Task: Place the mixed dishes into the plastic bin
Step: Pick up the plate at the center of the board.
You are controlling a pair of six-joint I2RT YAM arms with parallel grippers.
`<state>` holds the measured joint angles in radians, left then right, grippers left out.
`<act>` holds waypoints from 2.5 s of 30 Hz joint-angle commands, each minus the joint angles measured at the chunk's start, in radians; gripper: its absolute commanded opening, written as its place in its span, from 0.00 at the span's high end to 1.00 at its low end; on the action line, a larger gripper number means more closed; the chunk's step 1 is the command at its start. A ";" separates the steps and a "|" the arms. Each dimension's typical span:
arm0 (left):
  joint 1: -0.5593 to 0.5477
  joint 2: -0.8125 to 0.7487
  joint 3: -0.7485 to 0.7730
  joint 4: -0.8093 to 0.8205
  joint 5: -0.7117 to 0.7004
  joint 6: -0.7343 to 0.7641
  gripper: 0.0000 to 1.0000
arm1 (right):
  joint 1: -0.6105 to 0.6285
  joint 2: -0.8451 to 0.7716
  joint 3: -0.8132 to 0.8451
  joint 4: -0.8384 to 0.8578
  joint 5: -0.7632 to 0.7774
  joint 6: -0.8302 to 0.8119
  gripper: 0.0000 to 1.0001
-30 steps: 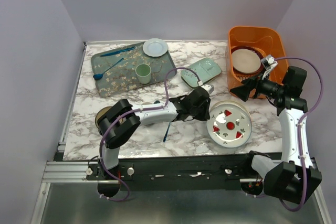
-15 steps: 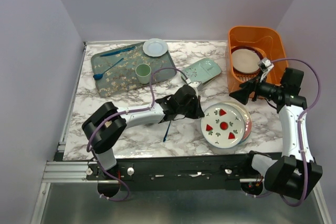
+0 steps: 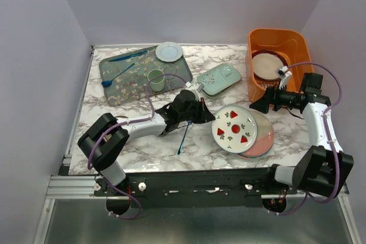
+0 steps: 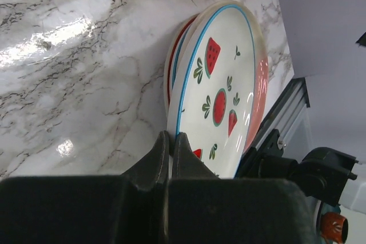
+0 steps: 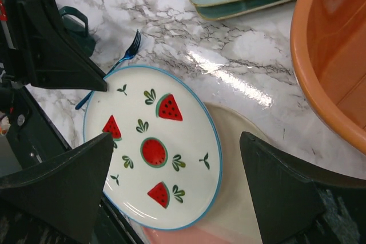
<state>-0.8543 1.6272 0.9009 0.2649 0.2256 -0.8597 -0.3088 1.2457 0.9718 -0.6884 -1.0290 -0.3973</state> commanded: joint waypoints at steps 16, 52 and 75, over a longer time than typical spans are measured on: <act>0.038 -0.038 -0.063 0.427 0.066 -0.168 1.00 | 0.005 0.228 0.050 -0.161 0.086 -0.118 0.15; 0.061 -0.087 -0.062 0.542 0.066 -0.223 1.00 | 0.004 0.408 0.221 -0.747 -0.350 -0.566 0.82; 0.092 -0.477 -0.034 0.010 -0.167 0.238 0.01 | -0.090 0.251 0.332 -0.836 -0.490 -0.621 1.00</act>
<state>-0.7731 1.2407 0.8406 0.4488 0.1688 -0.8089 -0.3714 1.5478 1.2346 -1.3079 -1.3701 -1.0485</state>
